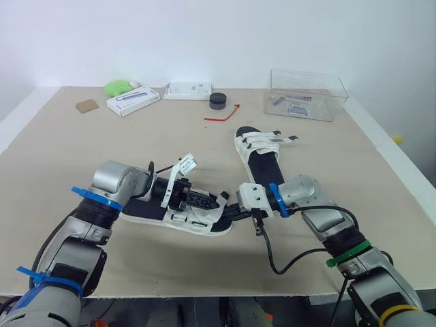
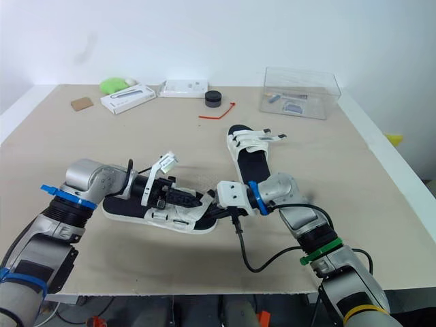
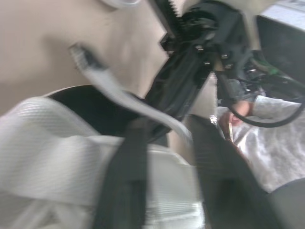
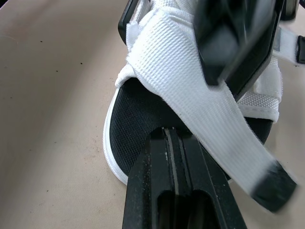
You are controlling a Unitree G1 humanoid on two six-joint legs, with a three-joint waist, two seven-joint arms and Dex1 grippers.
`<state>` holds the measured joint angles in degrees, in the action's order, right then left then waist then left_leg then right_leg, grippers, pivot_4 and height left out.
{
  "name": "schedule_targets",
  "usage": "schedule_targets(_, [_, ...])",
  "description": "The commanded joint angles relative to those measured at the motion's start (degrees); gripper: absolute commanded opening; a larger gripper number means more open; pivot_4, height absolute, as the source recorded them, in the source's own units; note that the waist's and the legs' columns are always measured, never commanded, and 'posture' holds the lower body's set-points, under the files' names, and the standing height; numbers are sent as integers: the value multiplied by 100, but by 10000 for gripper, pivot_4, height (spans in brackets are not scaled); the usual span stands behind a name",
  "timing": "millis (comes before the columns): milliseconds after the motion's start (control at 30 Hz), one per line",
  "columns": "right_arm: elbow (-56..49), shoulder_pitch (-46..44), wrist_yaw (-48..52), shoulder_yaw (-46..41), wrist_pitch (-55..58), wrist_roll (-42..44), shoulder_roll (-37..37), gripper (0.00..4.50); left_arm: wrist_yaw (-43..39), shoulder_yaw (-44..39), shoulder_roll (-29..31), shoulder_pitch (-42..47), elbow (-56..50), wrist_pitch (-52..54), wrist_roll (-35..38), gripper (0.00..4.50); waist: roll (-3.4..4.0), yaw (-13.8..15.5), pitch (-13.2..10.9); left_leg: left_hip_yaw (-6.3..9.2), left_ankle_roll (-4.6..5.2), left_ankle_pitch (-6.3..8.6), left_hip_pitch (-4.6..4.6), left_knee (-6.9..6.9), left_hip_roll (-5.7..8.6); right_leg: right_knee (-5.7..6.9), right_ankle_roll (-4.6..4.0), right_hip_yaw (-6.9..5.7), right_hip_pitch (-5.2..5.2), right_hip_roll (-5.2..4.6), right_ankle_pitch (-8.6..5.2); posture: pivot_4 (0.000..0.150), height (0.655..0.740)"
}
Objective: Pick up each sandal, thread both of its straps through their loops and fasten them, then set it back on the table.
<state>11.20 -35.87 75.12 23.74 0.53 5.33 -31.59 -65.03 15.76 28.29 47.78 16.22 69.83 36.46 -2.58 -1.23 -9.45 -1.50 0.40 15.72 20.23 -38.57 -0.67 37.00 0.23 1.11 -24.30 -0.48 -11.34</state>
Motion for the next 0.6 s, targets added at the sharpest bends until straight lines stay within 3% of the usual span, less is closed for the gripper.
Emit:
schedule_targets(33, [216,142,27,139,80,-368,-186,0,-14,11,-14,44,-2,-42,-94,682,0,0,0,1,0,0,0,1,0,0,0,0,0,0,-1,1500,7400])
schedule_targets(367, [181,177,30,147,54,-371,-215,0,-19,-160,-136,27,-70,-541,-238,682,0,1,0,4,0,0,3,2,0,-2,-4,-2,-1,-1,-4,1500,7400])
schedule_targets(600, [166,181,16,143,72,-369,-223,0,-116,-472,3,-99,-561,-1785,-441,682,0,2,-2,5,-1,0,5,3,0,-3,-5,-2,-3,-2,-4,1500,7400])
